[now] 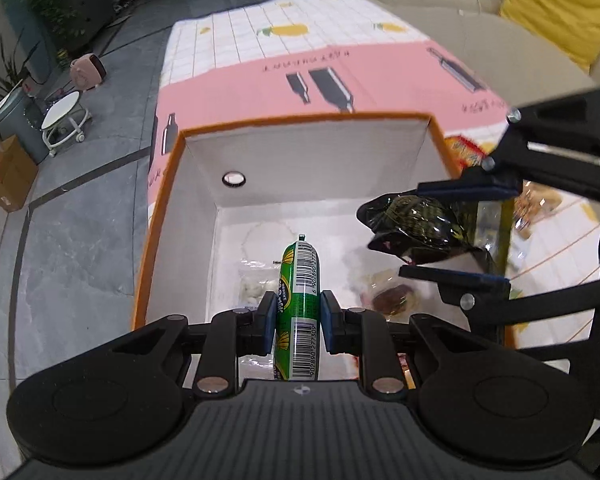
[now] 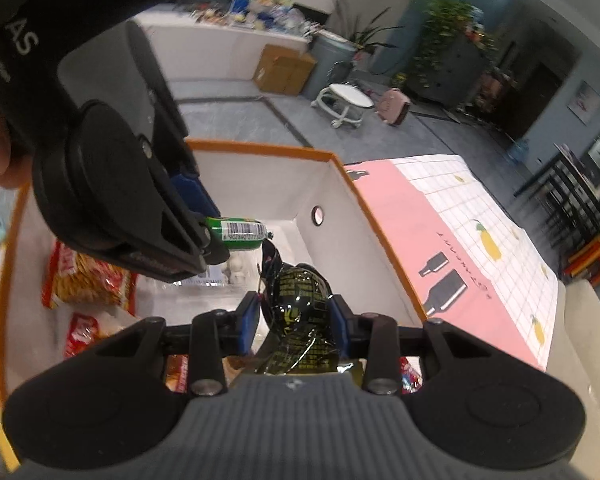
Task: Organize snacks
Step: 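Carry both snacks over the box and open both tools to drop them inside, then withdraw both tools from the box back toward the remaining snacks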
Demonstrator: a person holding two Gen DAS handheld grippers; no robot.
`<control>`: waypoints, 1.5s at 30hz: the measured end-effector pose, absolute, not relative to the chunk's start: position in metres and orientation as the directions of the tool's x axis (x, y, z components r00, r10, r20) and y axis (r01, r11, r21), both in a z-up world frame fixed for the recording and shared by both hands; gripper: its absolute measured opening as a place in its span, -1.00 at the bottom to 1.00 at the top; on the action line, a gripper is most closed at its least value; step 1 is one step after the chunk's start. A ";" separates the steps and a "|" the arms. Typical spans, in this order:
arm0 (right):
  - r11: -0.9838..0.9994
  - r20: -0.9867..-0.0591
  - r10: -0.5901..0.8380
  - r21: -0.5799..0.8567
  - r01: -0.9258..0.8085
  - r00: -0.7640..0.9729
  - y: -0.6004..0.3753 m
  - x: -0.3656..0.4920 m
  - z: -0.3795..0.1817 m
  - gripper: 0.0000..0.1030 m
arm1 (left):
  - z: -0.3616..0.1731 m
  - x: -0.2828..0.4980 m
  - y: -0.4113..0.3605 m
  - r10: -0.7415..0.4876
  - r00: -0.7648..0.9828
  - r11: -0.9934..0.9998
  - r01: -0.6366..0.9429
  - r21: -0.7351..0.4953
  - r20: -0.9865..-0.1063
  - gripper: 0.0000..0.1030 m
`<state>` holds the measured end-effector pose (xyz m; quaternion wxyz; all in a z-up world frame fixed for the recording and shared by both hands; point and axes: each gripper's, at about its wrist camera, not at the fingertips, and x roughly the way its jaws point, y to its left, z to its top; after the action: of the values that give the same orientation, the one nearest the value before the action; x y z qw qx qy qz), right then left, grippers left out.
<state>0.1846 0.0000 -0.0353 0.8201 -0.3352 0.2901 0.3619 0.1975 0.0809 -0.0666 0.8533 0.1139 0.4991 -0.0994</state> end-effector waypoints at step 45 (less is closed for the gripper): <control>0.402 -0.863 0.325 -0.244 -0.883 0.386 0.026 0.227 -0.078 0.01 | -0.115 0.217 0.084 -0.007 0.353 0.934 0.336 0.120 -0.936 -0.18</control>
<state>0.2267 0.0263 -0.0778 0.7466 -0.3683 0.3788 0.4043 0.2172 0.0838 -0.1147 0.8091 0.1473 0.5590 -0.1061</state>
